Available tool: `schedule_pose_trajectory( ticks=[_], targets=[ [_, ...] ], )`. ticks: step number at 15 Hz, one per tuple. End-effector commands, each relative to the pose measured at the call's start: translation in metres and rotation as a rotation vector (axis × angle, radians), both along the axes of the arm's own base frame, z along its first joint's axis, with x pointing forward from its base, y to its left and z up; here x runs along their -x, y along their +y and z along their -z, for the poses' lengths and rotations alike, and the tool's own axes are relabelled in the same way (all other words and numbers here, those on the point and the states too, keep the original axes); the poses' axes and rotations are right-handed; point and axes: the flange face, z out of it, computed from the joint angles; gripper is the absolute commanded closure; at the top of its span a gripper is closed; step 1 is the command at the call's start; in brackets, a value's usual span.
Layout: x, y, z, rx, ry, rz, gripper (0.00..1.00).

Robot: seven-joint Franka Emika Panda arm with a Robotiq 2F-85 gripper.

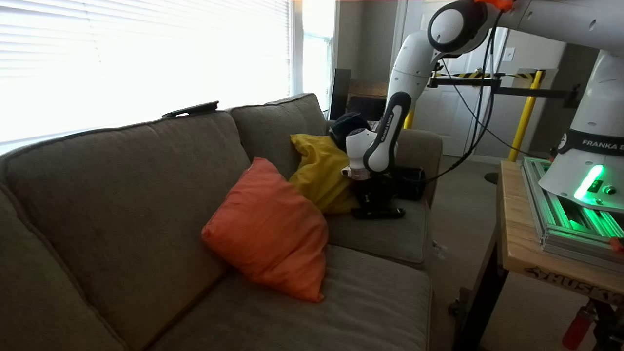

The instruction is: Move the sausage pillow to the right.

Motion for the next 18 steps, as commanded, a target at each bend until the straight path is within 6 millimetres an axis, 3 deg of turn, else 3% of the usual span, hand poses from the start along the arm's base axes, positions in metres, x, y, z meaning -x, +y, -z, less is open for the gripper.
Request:
schedule_pose_trajectory(
  ticks=[1,6,9,13,18],
  targets=[
    [0.005,0.021,-0.04,0.021,0.026,-0.025,0.7],
    [0.019,0.054,-0.086,0.04,0.099,-0.107,0.7],
    [0.03,0.078,-0.102,0.043,0.154,-0.14,0.7],
    [0.051,0.11,-0.106,0.052,0.223,-0.175,0.7],
    [0.064,0.151,-0.093,-0.024,0.192,-0.214,0.7]
  ],
)
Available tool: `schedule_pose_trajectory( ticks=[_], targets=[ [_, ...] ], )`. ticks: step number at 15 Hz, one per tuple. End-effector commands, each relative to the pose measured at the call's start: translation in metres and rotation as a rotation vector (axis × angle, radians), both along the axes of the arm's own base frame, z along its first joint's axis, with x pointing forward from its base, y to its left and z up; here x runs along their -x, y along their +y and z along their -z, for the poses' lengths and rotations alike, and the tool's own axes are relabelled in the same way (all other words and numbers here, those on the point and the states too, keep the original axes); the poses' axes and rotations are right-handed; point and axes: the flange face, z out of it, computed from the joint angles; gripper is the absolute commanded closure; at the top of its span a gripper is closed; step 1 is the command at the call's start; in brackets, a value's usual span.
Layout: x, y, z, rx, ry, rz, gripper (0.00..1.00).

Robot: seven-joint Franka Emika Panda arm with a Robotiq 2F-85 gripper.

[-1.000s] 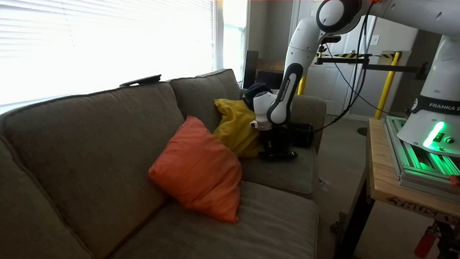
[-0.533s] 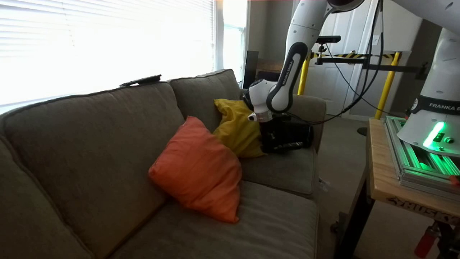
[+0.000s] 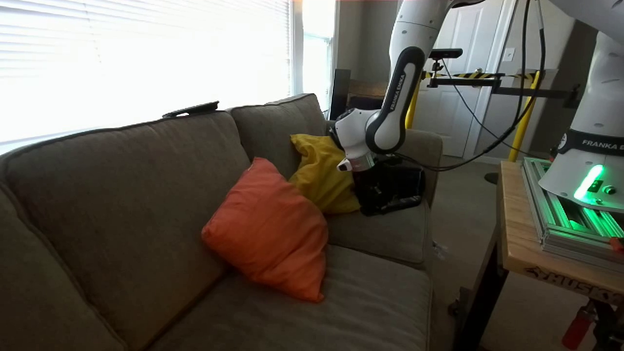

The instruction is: Move the sausage pillow to the right.

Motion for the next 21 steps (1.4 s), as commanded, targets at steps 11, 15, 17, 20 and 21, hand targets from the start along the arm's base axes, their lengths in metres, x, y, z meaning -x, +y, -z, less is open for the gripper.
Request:
schedule_pose_trajectory(
  ticks=[11,15,17,20,21],
  targets=[
    [0.038,0.089,0.043,-0.152,-0.109,-0.099,0.7],
    [0.049,0.114,0.052,-0.14,-0.098,-0.054,0.7],
    [0.05,0.125,0.054,-0.146,-0.107,-0.024,0.7],
    [0.045,0.138,0.055,-0.166,-0.139,0.004,0.7],
    [0.042,0.139,0.056,-0.166,-0.149,0.01,0.7]
  ],
)
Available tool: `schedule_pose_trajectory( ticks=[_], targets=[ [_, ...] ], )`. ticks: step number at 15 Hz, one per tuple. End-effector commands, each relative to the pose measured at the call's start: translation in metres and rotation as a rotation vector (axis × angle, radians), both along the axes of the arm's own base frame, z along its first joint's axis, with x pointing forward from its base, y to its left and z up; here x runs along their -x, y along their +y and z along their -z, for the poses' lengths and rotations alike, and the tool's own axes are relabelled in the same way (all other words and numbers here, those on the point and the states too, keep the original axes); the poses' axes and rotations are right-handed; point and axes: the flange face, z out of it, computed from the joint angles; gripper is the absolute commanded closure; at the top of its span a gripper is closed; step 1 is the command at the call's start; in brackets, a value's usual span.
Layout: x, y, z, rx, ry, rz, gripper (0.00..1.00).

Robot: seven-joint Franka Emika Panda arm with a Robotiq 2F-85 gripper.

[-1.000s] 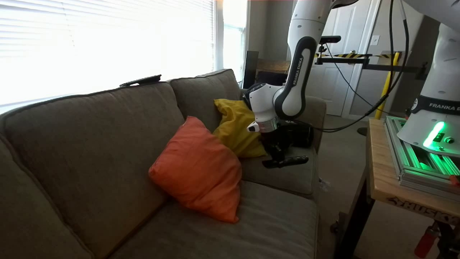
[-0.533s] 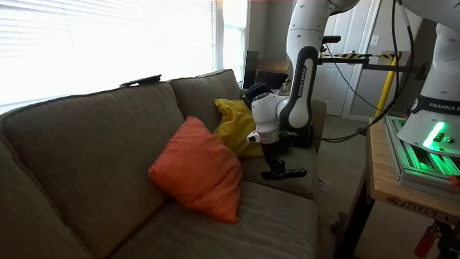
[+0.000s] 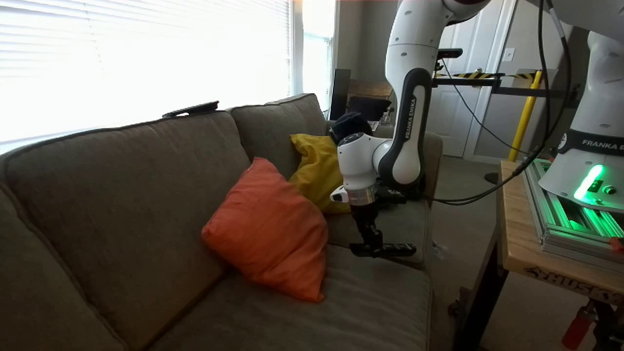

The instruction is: Move the sausage pillow to the right.

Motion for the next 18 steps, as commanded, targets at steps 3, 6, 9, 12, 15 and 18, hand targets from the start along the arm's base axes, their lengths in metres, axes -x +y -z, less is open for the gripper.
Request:
schedule_pose_trajectory(
  ticks=[3,6,9,12,15,18],
  targets=[
    [-0.015,0.01,0.008,-0.023,-0.056,0.067,0.7],
    [-0.023,0.007,0.009,-0.026,-0.085,0.081,0.7],
    [-0.033,0.003,0.01,-0.028,-0.115,0.101,0.7],
    [-0.042,-0.001,0.008,-0.028,-0.141,0.116,0.2],
    [-0.045,-0.001,0.003,-0.035,-0.171,0.104,0.05],
    [-0.044,0.001,-0.002,-0.042,-0.194,0.099,0.0]
  ],
)
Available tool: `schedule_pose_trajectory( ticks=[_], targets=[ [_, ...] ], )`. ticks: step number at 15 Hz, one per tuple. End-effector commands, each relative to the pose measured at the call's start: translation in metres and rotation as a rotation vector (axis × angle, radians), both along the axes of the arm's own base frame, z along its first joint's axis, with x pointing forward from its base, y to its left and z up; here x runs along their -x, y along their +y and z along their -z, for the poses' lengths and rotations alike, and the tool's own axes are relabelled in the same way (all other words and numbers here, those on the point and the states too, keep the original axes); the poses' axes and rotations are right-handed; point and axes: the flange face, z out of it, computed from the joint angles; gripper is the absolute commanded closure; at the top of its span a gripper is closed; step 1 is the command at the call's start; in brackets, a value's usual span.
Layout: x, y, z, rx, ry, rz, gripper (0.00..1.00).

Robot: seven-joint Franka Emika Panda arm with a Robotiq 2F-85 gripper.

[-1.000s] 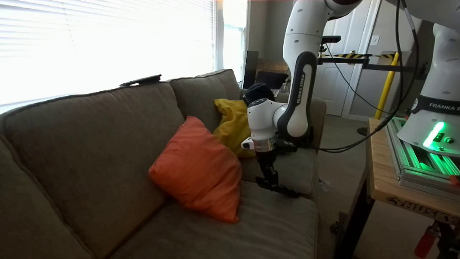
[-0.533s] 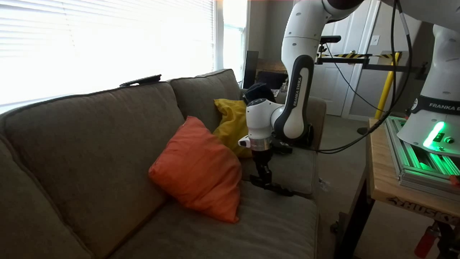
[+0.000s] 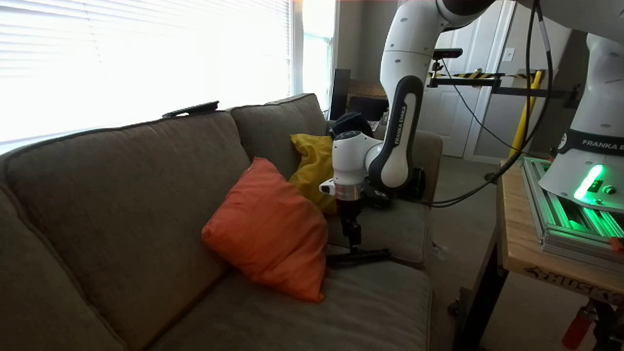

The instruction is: Move the sausage pillow to the right.

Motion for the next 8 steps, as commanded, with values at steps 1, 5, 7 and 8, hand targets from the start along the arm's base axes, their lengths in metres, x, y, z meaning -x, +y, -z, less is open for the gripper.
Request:
schedule_pose_trajectory(
  ticks=[1,5,7,8],
  targets=[
    [0.0,0.004,-0.004,0.003,-0.032,0.021,0.0],
    [0.027,-0.02,-0.055,0.124,0.142,0.064,0.0],
    [0.031,-0.043,-0.083,0.153,0.156,0.056,0.0],
    [0.028,-0.055,-0.098,0.154,0.133,0.091,0.0]
  ],
)
